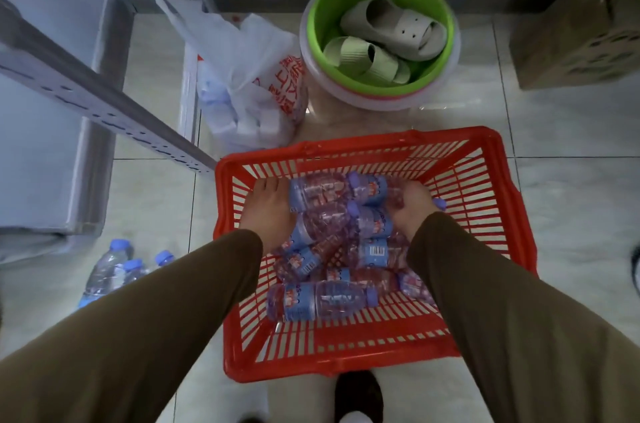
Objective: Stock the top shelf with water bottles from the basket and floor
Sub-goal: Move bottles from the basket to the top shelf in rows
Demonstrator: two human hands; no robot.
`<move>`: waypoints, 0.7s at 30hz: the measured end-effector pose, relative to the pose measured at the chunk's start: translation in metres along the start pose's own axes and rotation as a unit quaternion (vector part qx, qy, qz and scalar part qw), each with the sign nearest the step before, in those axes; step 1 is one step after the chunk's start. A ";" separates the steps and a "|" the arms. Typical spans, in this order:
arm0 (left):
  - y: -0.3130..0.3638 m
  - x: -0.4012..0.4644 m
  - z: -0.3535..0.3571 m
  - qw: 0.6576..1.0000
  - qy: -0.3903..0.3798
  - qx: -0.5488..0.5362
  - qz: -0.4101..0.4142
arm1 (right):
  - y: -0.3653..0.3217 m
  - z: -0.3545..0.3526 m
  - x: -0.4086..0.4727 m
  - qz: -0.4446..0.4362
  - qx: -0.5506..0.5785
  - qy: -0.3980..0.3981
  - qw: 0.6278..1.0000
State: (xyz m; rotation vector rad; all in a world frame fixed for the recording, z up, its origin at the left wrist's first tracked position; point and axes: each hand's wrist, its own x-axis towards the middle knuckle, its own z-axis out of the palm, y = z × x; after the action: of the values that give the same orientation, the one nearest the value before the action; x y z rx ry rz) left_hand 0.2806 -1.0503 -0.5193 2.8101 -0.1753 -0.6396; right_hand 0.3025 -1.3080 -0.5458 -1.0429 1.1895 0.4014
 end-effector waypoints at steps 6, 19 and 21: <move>-0.008 0.007 0.008 0.999 -0.044 -0.021 -0.014 | -0.002 0.001 0.033 0.021 0.003 0.029 0.999; -0.012 0.016 0.001 0.995 -0.095 -0.035 -0.026 | 0.008 0.006 0.073 0.039 0.011 0.041 0.998; -0.012 0.016 0.002 0.993 -0.096 -0.057 -0.027 | 0.019 -0.008 0.110 0.023 0.022 0.008 0.999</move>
State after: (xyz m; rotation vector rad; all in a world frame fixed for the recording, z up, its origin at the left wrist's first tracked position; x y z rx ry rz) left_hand 0.2947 -1.0419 -0.5306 2.6495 -0.0947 -0.9022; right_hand 0.3246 -1.3318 -0.6525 -0.9844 1.2338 0.4027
